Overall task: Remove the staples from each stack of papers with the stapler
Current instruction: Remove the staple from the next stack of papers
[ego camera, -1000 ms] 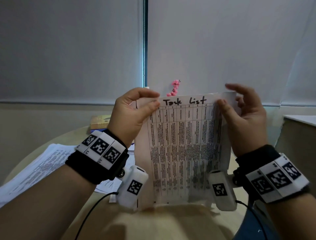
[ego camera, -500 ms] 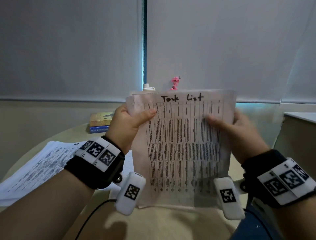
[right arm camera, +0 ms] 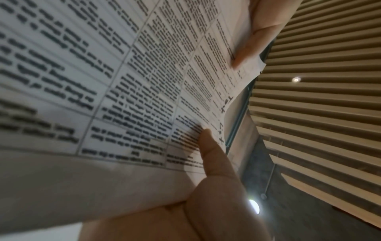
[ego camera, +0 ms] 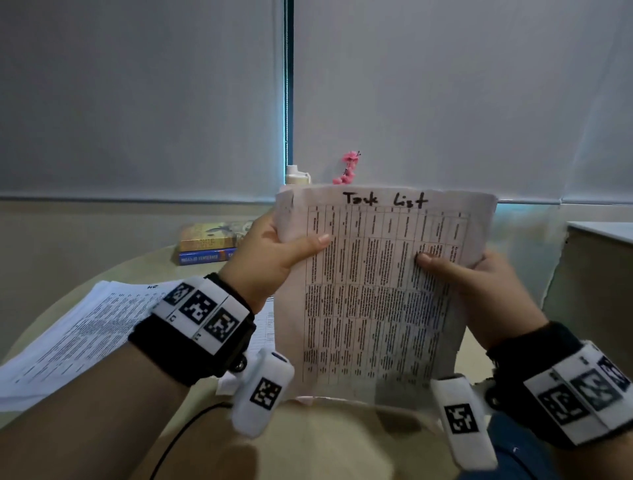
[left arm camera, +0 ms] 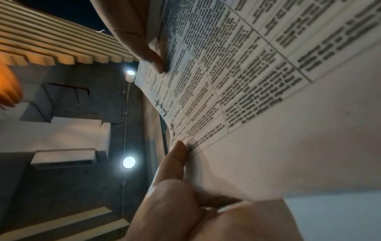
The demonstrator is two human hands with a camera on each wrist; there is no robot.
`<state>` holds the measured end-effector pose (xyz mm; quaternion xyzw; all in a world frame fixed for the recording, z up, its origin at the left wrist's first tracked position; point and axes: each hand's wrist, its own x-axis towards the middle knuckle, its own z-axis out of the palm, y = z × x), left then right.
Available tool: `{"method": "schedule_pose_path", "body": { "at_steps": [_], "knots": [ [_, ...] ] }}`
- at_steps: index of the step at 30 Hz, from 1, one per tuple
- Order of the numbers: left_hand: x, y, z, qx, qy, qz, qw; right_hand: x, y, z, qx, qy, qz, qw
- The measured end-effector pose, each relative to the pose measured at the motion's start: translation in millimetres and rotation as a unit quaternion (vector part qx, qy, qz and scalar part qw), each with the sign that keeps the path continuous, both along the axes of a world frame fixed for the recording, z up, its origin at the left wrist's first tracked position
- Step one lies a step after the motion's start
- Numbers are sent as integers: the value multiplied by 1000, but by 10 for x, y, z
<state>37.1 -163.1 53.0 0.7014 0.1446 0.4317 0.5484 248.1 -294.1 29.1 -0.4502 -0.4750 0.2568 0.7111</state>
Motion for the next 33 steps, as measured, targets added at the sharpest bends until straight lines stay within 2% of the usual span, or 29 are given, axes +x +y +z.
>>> {"method": "schedule_pose_path", "body": {
  "at_steps": [6, 11, 16, 22, 27, 29, 31, 33],
  "knots": [
    [8, -20, 18, 19, -47, 32, 998, 12, -12, -60, -21, -11, 31, 999],
    [8, -72, 93, 117, -87, 62, 987, 37, 9, -113, -27, 4, 46, 999],
    [63, -60, 142, 147, -101, 112, 977, 39, -3, -82, -23, 8, 55, 998],
    [77, -76, 154, 137, -127, 118, 975, 56, 15, -105, -26, 9, 53, 998],
    [38, -29, 125, 88, -111, 39, 989, 43, -1, -84, -27, 6, 59, 998],
    [33, -22, 110, 79, -120, 45, 989, 21, -17, -67, -37, -1, 57, 998],
    [39, -14, 101, 78, -128, 60, 987, -10, -26, -32, -40, -13, 35, 998],
    [47, -10, 95, 80, -126, 64, 987, -47, -52, 42, -12, -45, -36, 998]
  ]
}}
